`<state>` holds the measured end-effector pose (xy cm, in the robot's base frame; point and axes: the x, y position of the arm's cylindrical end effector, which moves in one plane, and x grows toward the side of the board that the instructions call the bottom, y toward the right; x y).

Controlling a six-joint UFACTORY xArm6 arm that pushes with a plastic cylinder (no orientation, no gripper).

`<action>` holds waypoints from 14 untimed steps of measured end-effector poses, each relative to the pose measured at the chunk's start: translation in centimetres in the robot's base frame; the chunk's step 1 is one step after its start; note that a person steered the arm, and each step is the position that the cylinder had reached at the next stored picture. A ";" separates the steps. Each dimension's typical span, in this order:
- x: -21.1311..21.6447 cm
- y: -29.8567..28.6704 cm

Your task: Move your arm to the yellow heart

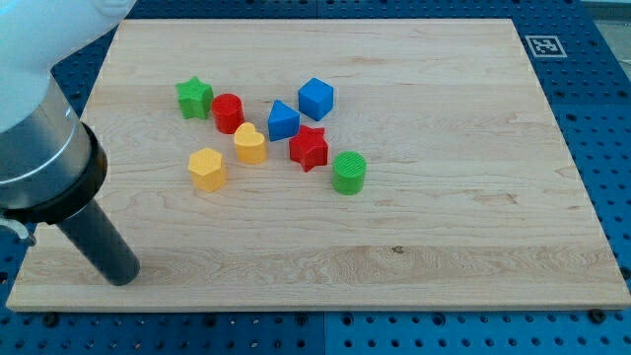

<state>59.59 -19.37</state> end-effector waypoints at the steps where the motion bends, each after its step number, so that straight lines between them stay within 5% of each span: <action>1: 0.0 0.0; 6: -2.1 -0.2; 10: -12.1 -2.0; 12: -13.9 -1.8; 14: -15.8 6.0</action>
<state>43.75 -13.34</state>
